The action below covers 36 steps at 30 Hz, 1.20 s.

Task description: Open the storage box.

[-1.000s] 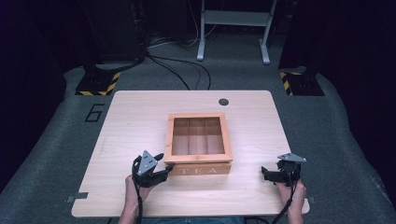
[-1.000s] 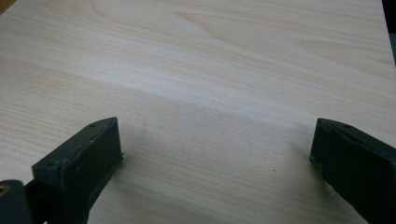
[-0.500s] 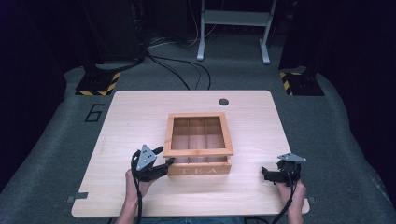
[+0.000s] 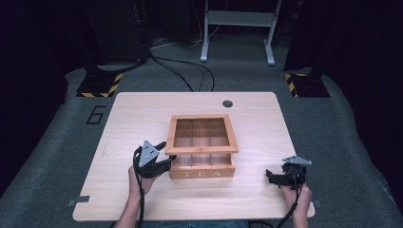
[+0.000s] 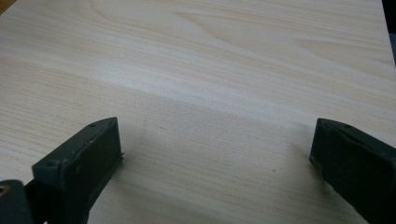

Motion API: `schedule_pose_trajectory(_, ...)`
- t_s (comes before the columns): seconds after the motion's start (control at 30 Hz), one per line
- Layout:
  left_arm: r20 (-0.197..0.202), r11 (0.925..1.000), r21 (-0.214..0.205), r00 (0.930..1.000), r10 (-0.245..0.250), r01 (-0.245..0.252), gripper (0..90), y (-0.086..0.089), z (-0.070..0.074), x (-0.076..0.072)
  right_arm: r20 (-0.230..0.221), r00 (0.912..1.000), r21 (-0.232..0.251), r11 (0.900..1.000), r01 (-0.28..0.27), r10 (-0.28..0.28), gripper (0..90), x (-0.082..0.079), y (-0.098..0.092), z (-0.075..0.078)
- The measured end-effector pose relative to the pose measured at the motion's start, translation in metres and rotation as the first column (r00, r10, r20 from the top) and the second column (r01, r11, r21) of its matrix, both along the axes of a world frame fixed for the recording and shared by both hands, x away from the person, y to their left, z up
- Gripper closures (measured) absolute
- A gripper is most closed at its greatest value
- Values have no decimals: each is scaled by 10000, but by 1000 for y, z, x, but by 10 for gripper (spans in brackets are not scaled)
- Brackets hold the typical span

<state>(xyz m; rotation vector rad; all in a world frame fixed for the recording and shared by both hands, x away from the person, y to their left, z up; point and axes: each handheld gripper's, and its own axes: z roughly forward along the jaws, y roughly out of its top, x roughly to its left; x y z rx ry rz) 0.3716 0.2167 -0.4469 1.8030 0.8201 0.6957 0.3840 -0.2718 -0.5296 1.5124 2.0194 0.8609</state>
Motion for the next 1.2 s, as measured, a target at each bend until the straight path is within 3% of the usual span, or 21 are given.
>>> schedule_pose_trajectory(0.13, 294, 9997, -61, 9993, 247, -246, 436, -3, 5, 2, -1, 10000, 3, 10000, 4, -4, 15, 0, 0, 0)
schedule_pose_trajectory(0.4, 332, 9991, -170, 9987, 399, -394, 440, -5, 21, 11, -4, 10000, 13, 10000, 4, -4, 16, 0, 0, 0)
schedule_pose_trajectory(0.67, 416, 9962, -329, 9958, 818, -805, 530, -4, 37, 19, 3, 10000, 18, 10000, 4, -4, 16, 0, 0, 0)
schedule_pose_trajectory(0.77, 392, 9958, -413, 9957, 836, -819, 549, -4, 42, 22, -12, 10000, 16, 10000, 3, -3, 16, 0, 0, 0)
schedule_pose_trajectory(1.03, 560, 9955, -90, 9940, 943, -940, 584, -4, 58, 31, 7, 10000, 21, 10000, -2, 2, 16, 0, 0, 0)
schedule_pose_trajectory(1.2, 420, 9973, -118, 9965, 723, -719, 601, 0, 66, 38, -7, 10000, 20, 10000, -2, 2, 16, 0, 0, 0)
